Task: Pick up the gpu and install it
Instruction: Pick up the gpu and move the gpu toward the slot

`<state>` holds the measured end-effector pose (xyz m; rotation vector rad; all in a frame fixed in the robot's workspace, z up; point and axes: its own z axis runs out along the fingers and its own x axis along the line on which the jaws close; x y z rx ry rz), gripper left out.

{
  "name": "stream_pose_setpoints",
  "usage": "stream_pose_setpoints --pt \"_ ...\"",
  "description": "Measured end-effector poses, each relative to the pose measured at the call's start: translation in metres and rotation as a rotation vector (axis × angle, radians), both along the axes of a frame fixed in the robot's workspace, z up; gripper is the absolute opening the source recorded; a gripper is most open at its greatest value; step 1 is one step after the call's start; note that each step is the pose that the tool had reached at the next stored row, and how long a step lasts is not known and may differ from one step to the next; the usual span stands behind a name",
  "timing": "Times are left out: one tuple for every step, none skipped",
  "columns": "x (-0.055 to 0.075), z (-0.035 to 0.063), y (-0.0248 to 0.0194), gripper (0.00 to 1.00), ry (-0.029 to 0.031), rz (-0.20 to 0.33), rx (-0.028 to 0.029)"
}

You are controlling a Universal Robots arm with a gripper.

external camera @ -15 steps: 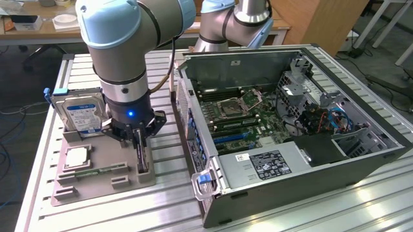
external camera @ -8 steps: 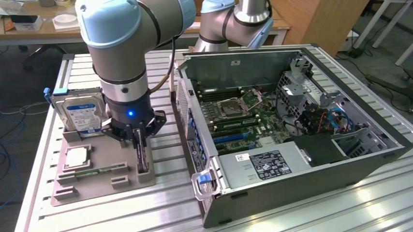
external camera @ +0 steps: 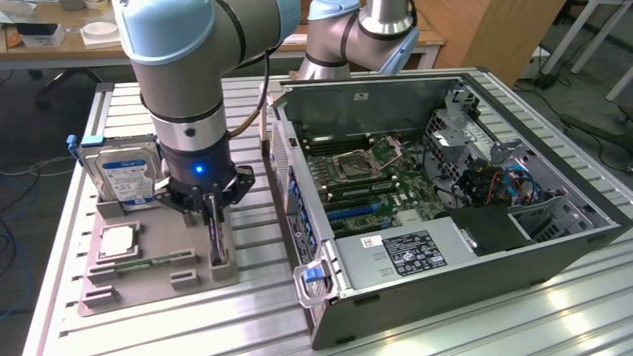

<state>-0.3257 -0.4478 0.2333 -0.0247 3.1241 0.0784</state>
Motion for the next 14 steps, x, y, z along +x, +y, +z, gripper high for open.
stream_pose_setpoints --pt "0.000 0.0009 0.0000 0.27 0.0000 0.000 -0.0001" --pt "0.000 0.0015 0.0000 0.27 0.0000 0.000 0.0000" --pt "0.000 0.0023 0.0000 0.27 0.0001 0.000 -0.0001" --pt "0.000 0.0032 0.0000 0.27 0.0000 0.000 -0.0001" --pt "0.000 0.0040 0.0000 0.27 0.0000 0.000 0.0000" --pt "0.000 0.0048 0.0000 0.27 0.0000 0.000 0.0000" --pt "0.000 0.0057 0.0000 0.27 0.0001 0.000 -0.0001" --pt "0.000 0.0066 0.0000 0.27 0.0001 0.000 -0.0001" --pt "0.000 0.0073 0.0000 0.27 0.0000 0.000 0.0000" --pt "0.000 0.0081 0.0000 0.27 0.0001 0.000 0.0000" --pt "0.000 0.0090 0.0000 0.27 0.0001 0.000 0.0000" --pt "0.000 0.0100 0.0000 0.27 0.0001 0.000 0.0000" --pt "0.000 0.0110 0.0000 0.27 0.0001 0.000 -0.0001" --pt "0.000 0.0120 0.0000 0.27 0.0000 0.000 0.0000"
